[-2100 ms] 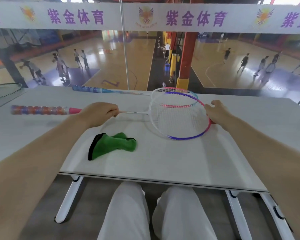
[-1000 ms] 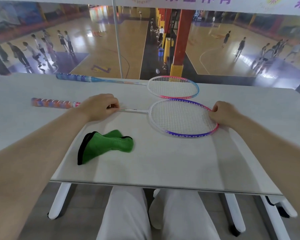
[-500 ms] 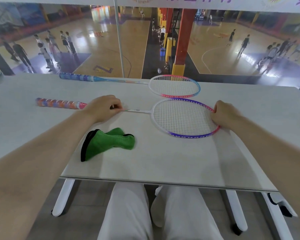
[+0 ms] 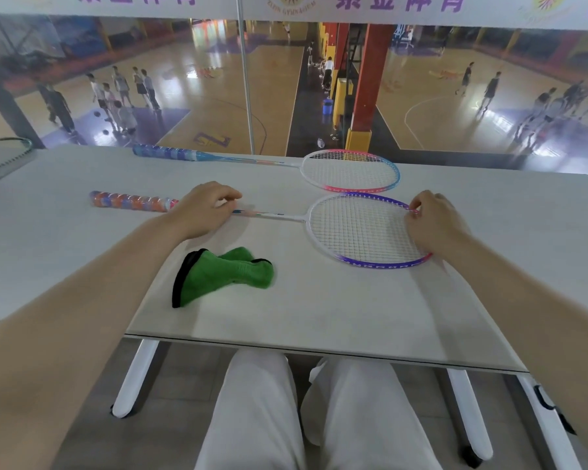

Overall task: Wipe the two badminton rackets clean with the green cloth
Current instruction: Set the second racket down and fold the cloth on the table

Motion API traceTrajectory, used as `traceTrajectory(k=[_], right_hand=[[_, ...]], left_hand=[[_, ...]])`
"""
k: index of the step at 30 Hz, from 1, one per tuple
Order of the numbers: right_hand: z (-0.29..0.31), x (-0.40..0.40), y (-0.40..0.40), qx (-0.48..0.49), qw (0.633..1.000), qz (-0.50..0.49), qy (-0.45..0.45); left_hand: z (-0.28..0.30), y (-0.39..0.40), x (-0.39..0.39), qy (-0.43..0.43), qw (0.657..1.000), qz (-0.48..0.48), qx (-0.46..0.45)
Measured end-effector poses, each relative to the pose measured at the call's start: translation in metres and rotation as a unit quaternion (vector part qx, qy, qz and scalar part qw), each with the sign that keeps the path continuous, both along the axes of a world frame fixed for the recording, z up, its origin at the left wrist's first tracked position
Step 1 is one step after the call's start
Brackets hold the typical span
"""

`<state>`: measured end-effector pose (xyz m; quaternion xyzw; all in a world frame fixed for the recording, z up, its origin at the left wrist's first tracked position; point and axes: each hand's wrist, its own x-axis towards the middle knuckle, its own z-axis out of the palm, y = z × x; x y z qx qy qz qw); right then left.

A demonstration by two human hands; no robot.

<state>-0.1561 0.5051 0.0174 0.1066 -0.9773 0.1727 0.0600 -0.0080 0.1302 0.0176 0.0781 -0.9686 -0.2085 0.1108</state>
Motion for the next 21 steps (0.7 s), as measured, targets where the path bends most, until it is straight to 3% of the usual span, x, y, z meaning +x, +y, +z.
traceTrajectory(k=[6,11,21], right_hand=[[0.009,0.044,-0.044,-0.053,0.985,0.165,-0.013],[0.010,0.085,-0.085,-0.086,0.954,0.280,-0.063],[0.003,0.136,-0.144,-0.024,0.927,0.342,-0.154]], left_hand=[[0.010,0.008,0.045,-0.059,0.997,0.010,0.052],[0.015,0.017,0.079,-0.115,0.987,0.075,0.083],[0.012,0.041,0.110,-0.150,0.974,0.157,0.064]])
